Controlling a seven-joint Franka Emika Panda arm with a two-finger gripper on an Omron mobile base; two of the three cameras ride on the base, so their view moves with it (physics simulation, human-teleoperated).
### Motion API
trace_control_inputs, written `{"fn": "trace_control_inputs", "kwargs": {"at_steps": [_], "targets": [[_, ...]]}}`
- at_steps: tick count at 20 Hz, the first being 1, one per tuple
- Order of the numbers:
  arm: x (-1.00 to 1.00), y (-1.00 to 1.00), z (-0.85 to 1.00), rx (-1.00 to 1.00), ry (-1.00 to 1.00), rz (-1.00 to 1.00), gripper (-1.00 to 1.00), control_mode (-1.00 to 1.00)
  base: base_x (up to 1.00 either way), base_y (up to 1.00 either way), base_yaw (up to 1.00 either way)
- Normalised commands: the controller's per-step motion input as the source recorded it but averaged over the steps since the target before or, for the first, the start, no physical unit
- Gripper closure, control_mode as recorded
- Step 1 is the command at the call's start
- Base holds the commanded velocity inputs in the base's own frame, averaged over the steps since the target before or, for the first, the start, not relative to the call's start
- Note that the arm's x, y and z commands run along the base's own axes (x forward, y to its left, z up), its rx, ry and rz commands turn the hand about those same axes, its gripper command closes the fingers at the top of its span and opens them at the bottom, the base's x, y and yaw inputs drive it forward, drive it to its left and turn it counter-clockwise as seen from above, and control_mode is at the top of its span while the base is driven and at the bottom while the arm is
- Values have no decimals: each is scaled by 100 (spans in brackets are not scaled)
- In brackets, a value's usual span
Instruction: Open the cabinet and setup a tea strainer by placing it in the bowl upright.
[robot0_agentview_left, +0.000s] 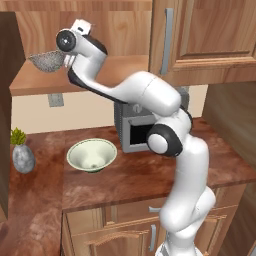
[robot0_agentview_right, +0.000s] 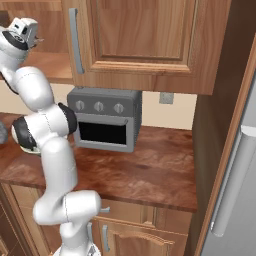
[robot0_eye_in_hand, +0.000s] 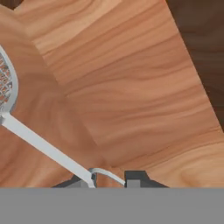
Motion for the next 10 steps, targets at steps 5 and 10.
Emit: {"fn": "trace_control_inputs", "kwargs": {"at_steps": [5, 10], "targets": [[-82, -7, 0, 0, -23, -2, 100, -100, 0, 0, 0], [-100, -31, 3, 1, -24, -2, 100, -100, 0, 0, 0]]}}
